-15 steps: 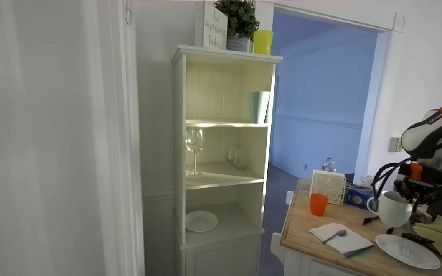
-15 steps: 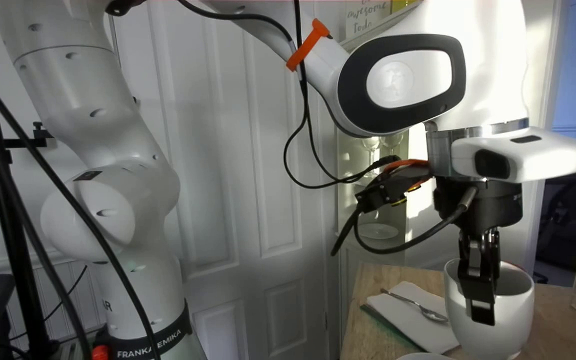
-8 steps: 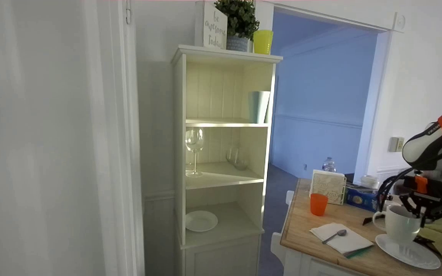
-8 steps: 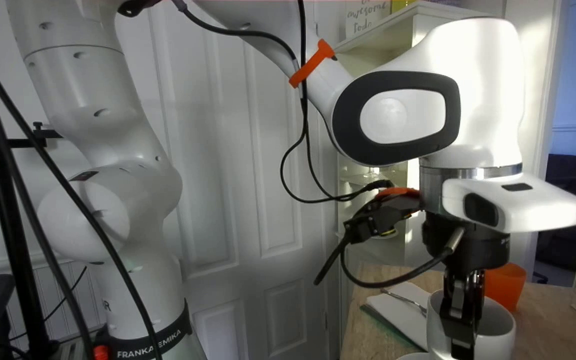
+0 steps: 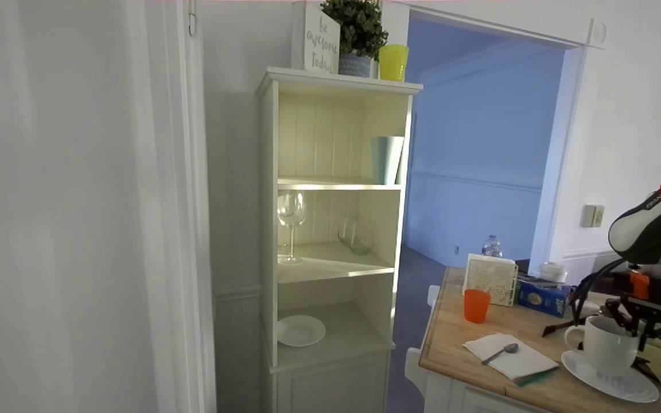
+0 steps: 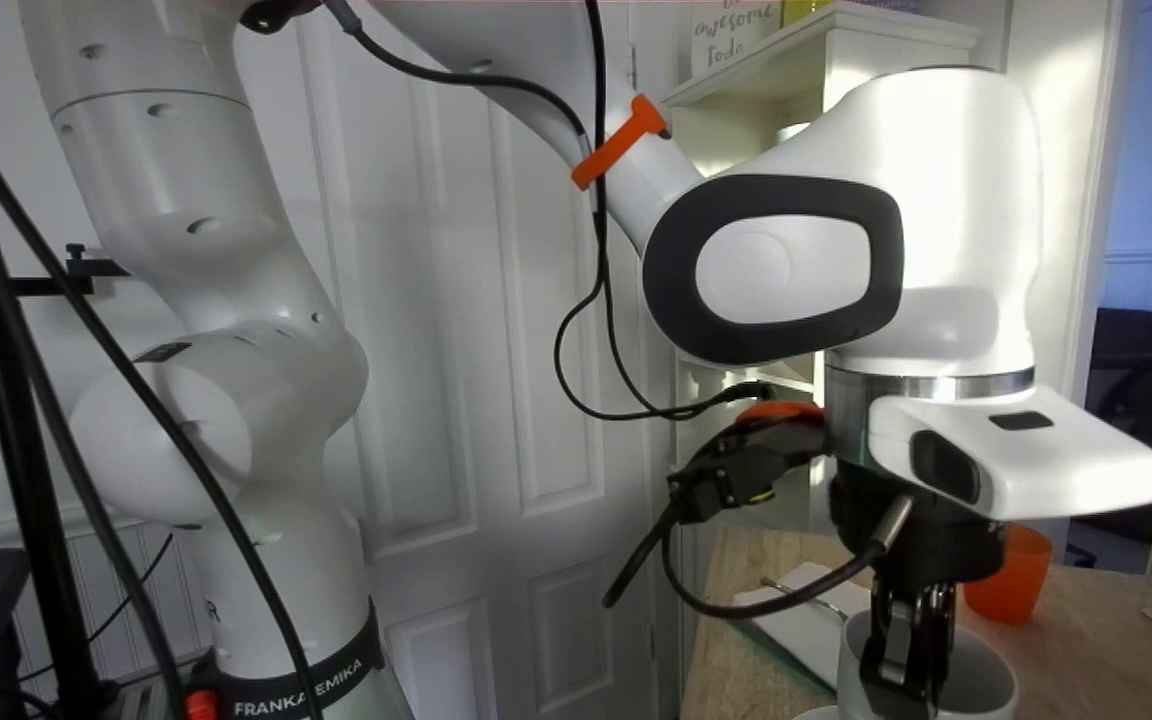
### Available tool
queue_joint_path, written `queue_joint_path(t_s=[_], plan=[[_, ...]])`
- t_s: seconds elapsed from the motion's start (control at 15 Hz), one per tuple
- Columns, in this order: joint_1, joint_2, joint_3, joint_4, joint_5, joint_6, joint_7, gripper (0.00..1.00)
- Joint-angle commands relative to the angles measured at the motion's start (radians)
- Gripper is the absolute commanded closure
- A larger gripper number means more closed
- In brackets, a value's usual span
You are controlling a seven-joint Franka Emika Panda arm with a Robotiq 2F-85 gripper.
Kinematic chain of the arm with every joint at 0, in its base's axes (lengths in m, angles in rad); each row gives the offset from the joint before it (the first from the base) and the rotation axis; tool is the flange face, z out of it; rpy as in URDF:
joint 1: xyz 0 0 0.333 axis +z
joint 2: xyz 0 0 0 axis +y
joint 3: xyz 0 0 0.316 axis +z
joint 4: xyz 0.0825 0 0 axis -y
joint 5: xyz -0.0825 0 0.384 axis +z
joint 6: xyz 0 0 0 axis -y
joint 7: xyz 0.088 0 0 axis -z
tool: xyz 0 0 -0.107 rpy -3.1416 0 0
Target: Put the mug on the plate
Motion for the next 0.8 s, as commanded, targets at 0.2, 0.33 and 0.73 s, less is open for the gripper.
queue_joint_path(t_s=[0.2, 0.33, 0.73], plan=[[-0.017, 0.004, 0.008, -0.019, -0.019, 0.047, -0.006, 0.97], [-0.016, 0.012, 0.007, -0.019, -0.022, 0.051, -0.003, 0.97], [-0.014, 0.033, 0.004, -0.019, -0.031, 0.063, 0.002, 0.97]])
